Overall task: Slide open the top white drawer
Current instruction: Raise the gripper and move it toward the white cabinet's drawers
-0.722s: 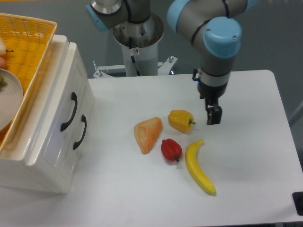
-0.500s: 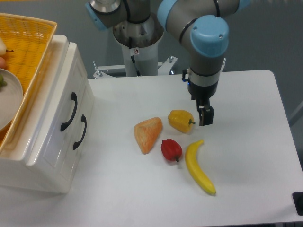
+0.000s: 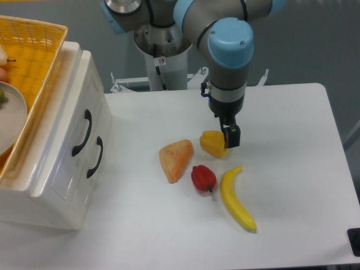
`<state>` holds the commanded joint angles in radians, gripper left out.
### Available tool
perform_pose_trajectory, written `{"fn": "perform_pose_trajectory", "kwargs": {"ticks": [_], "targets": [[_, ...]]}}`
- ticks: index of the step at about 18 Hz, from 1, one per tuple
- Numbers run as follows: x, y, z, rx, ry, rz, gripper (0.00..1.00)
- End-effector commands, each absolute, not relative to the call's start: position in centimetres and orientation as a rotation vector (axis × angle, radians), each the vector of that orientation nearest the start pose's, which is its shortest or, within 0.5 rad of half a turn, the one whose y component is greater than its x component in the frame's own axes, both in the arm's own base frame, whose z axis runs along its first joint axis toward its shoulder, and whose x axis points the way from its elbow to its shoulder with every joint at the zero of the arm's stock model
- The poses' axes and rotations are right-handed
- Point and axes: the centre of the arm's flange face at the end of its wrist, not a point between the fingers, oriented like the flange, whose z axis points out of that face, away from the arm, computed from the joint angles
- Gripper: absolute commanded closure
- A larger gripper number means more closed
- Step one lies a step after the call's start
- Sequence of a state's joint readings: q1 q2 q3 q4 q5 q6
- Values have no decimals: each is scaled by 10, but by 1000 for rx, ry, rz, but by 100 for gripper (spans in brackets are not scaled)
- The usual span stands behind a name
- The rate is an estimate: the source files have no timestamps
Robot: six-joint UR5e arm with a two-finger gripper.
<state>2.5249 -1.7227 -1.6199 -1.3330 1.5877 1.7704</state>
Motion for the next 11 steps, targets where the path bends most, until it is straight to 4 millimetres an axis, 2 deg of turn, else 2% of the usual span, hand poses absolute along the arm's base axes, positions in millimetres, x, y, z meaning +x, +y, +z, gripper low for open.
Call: {"fn": "perform_pose_trajectory", "kwargs": {"ticks": [3, 5, 7, 9, 11], "targets": [[-358, 421, 409, -2926, 1173, 47, 0], [-352, 425, 407, -2945, 1102, 36, 0], [-336, 439, 405, -2978, 1005, 29, 0], [-319, 453, 406, -3038, 782, 29, 0], [-293, 474, 409, -3023, 658, 4, 0]]}}
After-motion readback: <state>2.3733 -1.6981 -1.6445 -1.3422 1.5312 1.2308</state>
